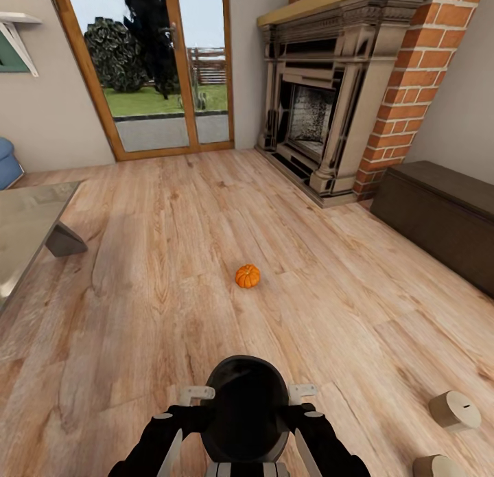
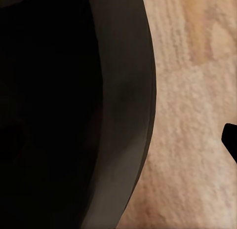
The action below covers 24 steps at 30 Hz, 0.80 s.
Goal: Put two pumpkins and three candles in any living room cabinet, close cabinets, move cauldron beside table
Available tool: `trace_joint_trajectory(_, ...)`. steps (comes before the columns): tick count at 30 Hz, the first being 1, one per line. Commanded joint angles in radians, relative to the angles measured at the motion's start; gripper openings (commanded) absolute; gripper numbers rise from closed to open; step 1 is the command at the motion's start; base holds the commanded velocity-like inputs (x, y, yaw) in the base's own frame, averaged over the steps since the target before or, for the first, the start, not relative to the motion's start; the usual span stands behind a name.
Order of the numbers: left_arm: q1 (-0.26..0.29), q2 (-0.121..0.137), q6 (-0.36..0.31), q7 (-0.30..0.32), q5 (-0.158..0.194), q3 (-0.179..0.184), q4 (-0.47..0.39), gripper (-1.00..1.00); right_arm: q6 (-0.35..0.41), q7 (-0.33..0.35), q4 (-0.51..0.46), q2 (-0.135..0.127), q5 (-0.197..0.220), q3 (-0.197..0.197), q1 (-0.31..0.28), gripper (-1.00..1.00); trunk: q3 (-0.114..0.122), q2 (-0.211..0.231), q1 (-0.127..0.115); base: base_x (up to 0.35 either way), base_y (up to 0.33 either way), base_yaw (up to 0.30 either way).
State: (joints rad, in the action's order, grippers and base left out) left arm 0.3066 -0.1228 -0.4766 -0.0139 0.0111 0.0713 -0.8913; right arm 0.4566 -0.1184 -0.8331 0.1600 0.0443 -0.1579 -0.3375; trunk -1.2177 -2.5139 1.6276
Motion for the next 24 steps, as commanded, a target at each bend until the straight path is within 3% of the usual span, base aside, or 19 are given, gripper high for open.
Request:
trace_joint_trajectory(1,0.0,0.0,-0.006,-0.001,0.001,0.001,-0.002,1.0,0.005,-0.007,-0.001,0.0,0.005,-0.003,0.0,1.0,-0.001,0.0,0.0,0.0,0.0,0.0)
trace_joint_trajectory(7,0.0,0.0,-0.005,-0.001,0.001,0.001,-0.002,1.0,0.005,-0.008,-0.001,0.0,0.005,-0.003,0.0,1.0,-0.001,0.0,0.0,0.0,0.0,0.0)
trace_joint_trajectory(8,0.0,0.0,-0.005,-0.001,0.001,0.001,-0.002,1.0,0.005,-0.008,-0.001,0.0,0.005,-0.003,0.0,-1.0,-0.001,0.0,0.0,0.0,0.0,0.0)
trace_joint_trajectory(24,0.0,0.0,-0.005,-0.001,0.001,0.001,-0.003,1.0,0.005,-0.009,-0.003,0.0,0.005,-0.003,-0.001,-1.0,-0.001,0.0,0.0,0.0,0.0,0.0)
